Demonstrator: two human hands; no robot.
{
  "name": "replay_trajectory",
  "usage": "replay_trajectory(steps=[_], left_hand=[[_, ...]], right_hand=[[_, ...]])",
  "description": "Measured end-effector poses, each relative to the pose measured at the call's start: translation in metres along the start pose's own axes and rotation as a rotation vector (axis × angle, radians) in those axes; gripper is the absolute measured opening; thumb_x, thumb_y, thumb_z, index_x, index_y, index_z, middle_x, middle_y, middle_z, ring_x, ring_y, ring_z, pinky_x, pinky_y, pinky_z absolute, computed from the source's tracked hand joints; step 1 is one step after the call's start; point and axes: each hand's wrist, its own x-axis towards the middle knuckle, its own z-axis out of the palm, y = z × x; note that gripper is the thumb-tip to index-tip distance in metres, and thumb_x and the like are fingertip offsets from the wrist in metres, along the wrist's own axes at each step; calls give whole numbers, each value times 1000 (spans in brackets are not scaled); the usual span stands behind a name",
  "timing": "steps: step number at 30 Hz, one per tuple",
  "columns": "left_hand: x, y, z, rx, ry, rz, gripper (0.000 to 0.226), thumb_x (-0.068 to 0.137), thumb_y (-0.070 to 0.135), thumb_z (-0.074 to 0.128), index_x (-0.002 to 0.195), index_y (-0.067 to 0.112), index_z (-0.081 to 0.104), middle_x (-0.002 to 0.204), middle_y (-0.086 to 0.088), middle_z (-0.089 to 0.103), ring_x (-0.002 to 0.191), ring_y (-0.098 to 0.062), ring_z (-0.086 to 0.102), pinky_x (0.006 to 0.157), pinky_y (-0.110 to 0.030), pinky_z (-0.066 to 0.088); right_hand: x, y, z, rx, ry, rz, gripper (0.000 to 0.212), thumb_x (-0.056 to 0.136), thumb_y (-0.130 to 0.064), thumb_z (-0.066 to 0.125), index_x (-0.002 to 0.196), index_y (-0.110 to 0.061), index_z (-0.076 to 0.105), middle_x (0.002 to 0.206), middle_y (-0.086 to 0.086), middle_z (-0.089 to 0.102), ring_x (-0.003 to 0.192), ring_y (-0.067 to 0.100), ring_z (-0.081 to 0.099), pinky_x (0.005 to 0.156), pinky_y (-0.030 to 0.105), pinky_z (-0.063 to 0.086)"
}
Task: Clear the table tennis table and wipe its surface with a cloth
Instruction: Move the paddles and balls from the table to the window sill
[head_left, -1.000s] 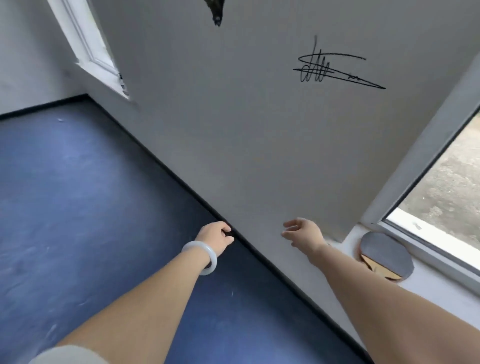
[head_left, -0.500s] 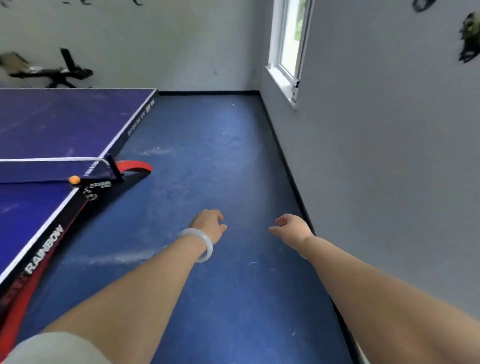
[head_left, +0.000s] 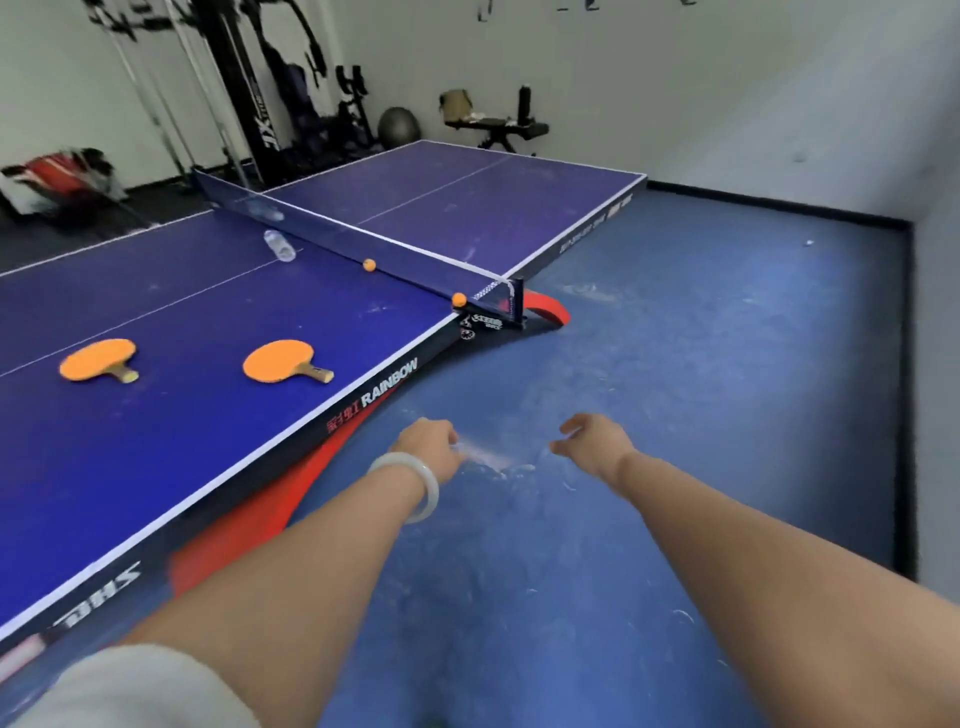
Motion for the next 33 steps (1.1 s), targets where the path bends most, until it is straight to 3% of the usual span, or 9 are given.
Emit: replay_trajectory(steps=[4,7,10,14,17,22,29,31,33], left_hand=[[15,-39,-19,-18,46,-93,22,96,30,59,115,21,61,131,-8,52,117,-27,54,100,-38,44],[32,-67,-30,-53,60,-151,33,96,32,60,126,19,58,134,-6,51,120,-26,54,100,-36,44],[54,-96,-46,-77,68,-196,32,96,33,59,126,19,58,132,-6,51,118,-26,54,100,-38,46],[88,-139,-66,-101,80,-236,28,96,29,60,121,17,60,125,-6,54,110,-25,56,92,-37,49],[111,-170,-72,-81,81,-276,26,95,30,60,119,19,60,123,-7,53,101,-23,53,85,-37,48],[139,-210,-71,-94,37,-379,40,96,33,59,133,18,53,128,-8,47,114,-27,51,92,-41,49],[178,-257,-80,-190,94,-562,41,96,32,59,134,18,50,128,-7,45,112,-27,52,92,-43,49],[185,-271,-87,-216,121,-622,44,97,32,57,137,18,48,132,-7,43,114,-27,52,94,-43,49],[191,-282,-91,-253,150,-683,45,97,33,57,138,18,47,134,-7,43,112,-27,53,93,-42,50]], right_hand=[[32,-45,28,-90,-66,-88,43,91,-25,67,130,-9,57,132,7,58,107,23,57,97,28,42],[58,-77,49,-162,-110,-127,45,91,-27,67,131,-11,57,133,6,58,120,24,56,98,27,42],[87,-111,72,-203,-145,-157,46,90,-27,68,131,-11,57,133,6,58,122,24,55,97,28,42],[126,-156,107,-179,-187,-187,44,90,-24,69,130,-11,57,129,6,59,115,26,58,90,30,46],[153,-182,136,-184,-228,-209,45,90,-26,69,130,-12,56,116,4,58,96,24,58,82,31,50],[193,-208,179,-220,-341,-224,47,91,-29,67,133,-14,53,126,2,55,92,19,52,77,27,42],[269,-263,228,-328,-475,-349,45,89,-32,70,127,-12,57,101,-1,57,88,18,51,72,23,42],[287,-284,238,-353,-508,-398,45,89,-31,69,127,-12,57,106,4,58,88,18,50,76,24,41],[301,-303,247,-364,-528,-417,43,89,-31,68,126,-15,56,102,2,57,82,17,53,69,25,42]])
